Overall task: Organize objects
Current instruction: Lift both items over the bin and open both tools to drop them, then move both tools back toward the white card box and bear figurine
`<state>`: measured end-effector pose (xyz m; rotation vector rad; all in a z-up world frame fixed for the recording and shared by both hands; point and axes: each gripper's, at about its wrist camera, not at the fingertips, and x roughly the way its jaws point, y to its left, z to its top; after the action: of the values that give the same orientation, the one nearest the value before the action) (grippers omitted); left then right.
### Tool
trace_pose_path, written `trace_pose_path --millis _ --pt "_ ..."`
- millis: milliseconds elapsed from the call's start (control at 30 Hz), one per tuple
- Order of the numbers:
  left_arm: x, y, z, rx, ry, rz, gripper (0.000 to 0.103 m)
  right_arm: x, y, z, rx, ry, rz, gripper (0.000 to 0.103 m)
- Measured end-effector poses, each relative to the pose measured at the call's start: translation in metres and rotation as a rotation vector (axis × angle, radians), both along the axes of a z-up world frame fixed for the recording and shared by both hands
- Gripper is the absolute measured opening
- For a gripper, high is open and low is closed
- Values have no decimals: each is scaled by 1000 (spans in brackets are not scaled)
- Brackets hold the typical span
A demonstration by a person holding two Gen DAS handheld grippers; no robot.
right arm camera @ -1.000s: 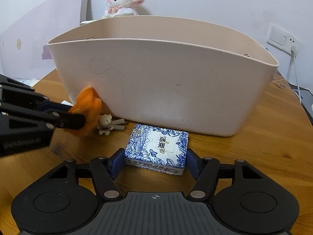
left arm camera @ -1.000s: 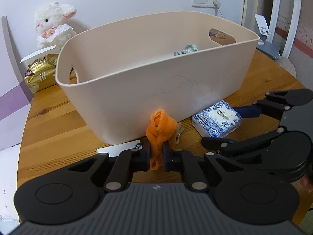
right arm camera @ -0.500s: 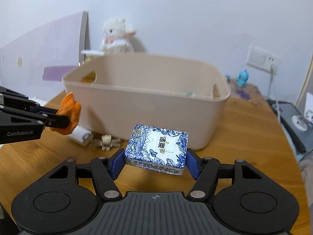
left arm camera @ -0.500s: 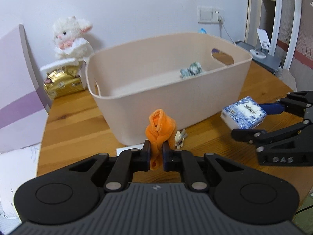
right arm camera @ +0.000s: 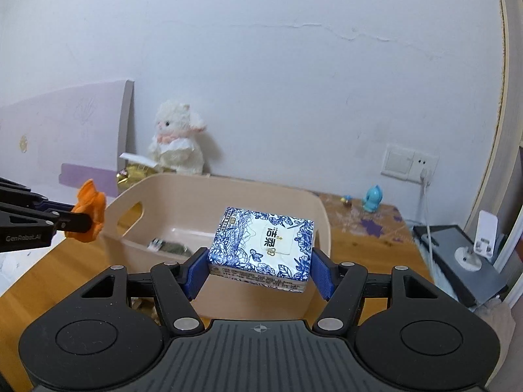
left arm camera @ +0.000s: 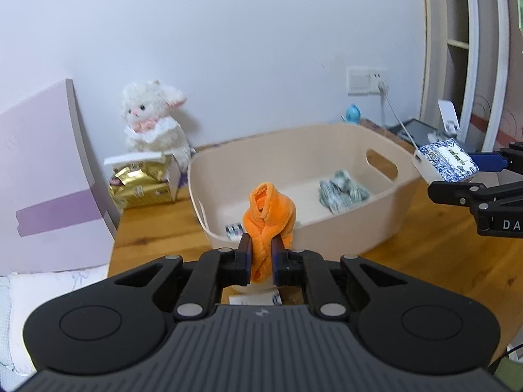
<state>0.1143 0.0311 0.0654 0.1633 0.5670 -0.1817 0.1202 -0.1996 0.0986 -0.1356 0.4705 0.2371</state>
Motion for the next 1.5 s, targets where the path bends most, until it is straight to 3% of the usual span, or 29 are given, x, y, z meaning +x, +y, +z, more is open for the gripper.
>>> trace_pose_path --millis 267,700,833,933,1000,1067,1100,1133,1333,1433,1500 --pt "43 2 4 16 -2 33 13 38 3 -2 -4 -5 -12 63" --pt "125 -11 -43 54 134 87 14 110 15 -47 -57 122 -45 63" --pt "131 -18 -52 121 124 98 15 120 16 -62 -81 165 -55 63" --pt "134 -18 -52 112 133 91 16 123 13 -63 -57 186 -60 63" --pt "134 -18 -51 103 139 95 17 120 13 -61 -63 178 -62 71" --pt "133 -17 -50 93 136 102 35 114 13 -56 -66 155 -56 75" --pt "131 -17 -48 85 128 108 51 110 14 -54 -72 143 -59 77" --pt "128 -16 -46 77 114 109 60 106 13 -50 -72 128 -61 81" --pt "109 -11 -25 52 56 116 76 84 7 -29 -40 73 -74 102" --pt "96 -7 -16 51 29 131 95 71 5 -23 -36 62 -76 103" --pt "86 -5 -13 53 3 135 100 63 3 -21 -32 62 -75 103"
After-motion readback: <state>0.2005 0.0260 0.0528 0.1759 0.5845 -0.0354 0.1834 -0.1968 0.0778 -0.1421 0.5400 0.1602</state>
